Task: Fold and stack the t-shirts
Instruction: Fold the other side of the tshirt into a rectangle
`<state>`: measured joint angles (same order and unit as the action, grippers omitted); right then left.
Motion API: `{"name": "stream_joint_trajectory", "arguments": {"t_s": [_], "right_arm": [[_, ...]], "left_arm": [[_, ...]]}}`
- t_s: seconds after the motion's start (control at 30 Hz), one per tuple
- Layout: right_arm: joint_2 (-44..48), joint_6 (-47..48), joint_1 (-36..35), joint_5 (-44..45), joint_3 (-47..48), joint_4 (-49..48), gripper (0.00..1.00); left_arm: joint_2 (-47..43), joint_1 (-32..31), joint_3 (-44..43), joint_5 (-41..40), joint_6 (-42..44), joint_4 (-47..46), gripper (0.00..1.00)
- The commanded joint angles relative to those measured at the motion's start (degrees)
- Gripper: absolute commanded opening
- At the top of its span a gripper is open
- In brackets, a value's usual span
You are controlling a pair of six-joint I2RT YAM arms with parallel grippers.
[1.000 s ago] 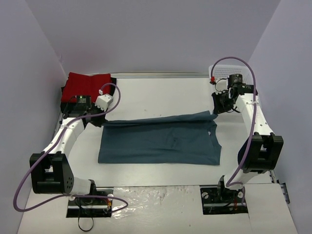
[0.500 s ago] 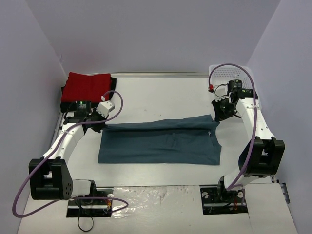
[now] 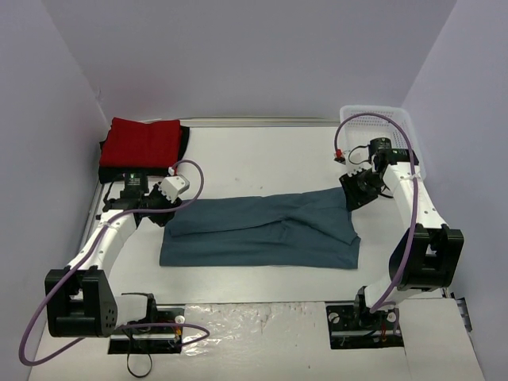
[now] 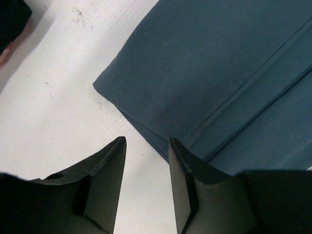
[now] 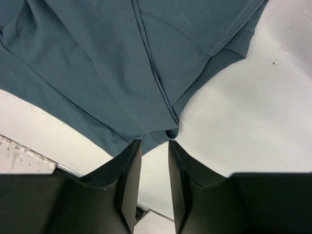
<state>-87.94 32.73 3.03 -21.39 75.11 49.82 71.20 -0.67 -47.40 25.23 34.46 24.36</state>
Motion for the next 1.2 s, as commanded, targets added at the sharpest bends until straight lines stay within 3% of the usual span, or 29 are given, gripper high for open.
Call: {"name": "stream_joint_trajectory", "arguments": {"t_s": [0.0, 0.3, 0.8, 1.17], "right_arm": [[1.54, 2.16, 0.31, -1.38, -0.06, 4.67, 0.26], [-3.1, 2.42, -0.21, -4.44, 3.81, 4.58, 0.27], [-27.7, 2.43, -8.83, -10.25, 17.07, 3.97, 0.31], [-35.63, 2.34, -10.15, -8.85, 22.45, 3.44, 0.31]], "left_arm": [[-2.56, 0.4, -0.68, 1.75, 2.72, 1.13, 0.39], [-0.1, 0.32, -1.82, 1.75, 1.32, 1.48, 0.4], [1.66, 0.4, -0.24, -1.06, -3.78, 0.17, 0.4], [1.14, 0.32, 1.34, -3.44, -4.84, -0.54, 0.4]]}}
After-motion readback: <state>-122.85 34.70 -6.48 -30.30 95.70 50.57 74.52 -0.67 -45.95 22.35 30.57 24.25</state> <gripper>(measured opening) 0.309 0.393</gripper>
